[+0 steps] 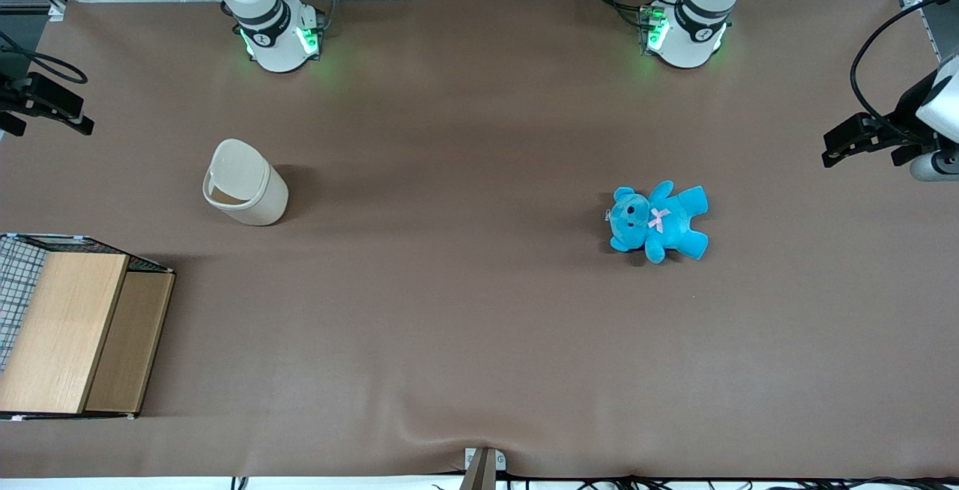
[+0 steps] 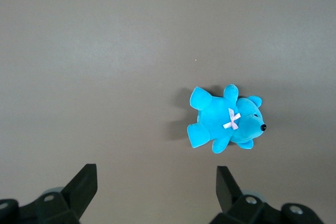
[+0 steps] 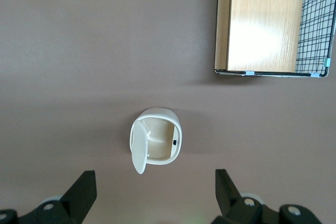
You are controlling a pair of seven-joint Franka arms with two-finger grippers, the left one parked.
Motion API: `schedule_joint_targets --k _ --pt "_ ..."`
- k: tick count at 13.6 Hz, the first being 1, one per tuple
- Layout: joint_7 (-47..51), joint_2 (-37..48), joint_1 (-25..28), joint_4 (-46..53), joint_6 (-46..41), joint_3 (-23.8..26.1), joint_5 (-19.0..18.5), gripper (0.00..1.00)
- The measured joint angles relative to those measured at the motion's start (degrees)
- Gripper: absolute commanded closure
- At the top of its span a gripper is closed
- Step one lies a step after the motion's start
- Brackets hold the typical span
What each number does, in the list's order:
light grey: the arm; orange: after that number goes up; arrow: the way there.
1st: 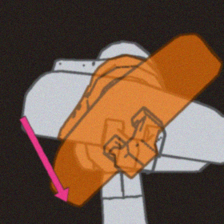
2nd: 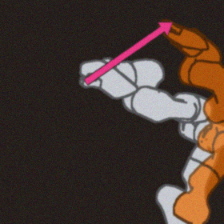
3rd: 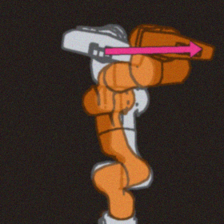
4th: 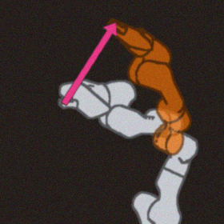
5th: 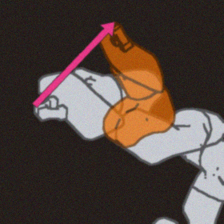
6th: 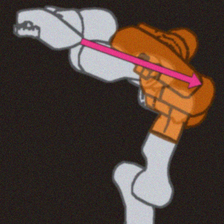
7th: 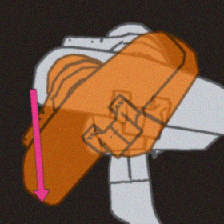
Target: Open trash can with right arm
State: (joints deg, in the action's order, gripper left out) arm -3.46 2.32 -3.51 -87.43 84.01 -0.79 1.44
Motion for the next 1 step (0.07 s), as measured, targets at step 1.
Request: schedule_joint_targets --k 1 --pt "0.0 0.0 0.0 0.0 -0.01 0.0 -0.09 0.0"
